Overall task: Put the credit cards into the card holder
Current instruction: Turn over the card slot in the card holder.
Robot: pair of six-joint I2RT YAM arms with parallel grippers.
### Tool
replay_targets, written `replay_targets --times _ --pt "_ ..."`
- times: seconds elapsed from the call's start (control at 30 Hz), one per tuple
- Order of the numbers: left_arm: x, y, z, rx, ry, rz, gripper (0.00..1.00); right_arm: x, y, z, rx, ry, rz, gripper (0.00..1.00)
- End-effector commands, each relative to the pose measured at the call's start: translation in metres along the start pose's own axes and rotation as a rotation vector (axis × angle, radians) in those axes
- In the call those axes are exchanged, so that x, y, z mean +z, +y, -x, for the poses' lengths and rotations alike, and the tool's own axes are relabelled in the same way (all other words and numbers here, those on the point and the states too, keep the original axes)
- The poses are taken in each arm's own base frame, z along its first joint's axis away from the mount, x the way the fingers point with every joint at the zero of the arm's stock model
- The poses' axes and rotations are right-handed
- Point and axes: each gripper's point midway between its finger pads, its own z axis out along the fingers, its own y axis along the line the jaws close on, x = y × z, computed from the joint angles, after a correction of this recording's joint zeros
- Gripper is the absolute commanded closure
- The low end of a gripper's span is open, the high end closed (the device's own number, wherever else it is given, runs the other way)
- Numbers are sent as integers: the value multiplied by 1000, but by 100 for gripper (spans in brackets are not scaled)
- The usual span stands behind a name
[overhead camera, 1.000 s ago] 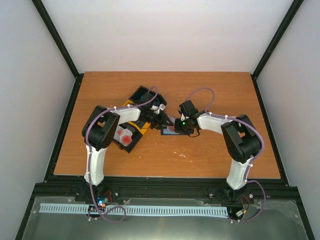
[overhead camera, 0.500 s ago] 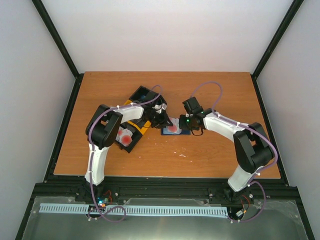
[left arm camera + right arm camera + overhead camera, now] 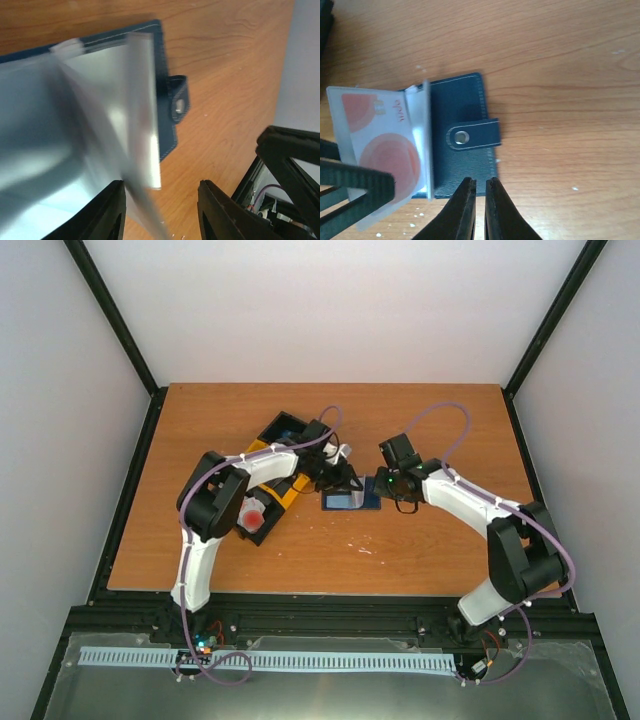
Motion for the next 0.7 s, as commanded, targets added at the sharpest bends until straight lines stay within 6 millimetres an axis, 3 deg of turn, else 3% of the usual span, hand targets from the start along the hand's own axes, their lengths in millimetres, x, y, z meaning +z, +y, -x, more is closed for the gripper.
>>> replay_targets --times 0.0,0.13,0.27,0.4,0.67 --pt "4 -31 5 128 5 -57 57 -17 -28 8 90 -61 -72 92" --pt "14 -38 5 160 15 -91 55 -31 -28 12 101 -100 -27 91" --pt "27 -26 11 135 22 -70 56 -38 -12 10 63 -85 66 91" --pt "29 -26 19 138 5 -57 59 -40 -5 7 32 -66 107 91" --pt "-15 -43 30 238 -144 46 57 -39 27 9 -31 -17 248 91"
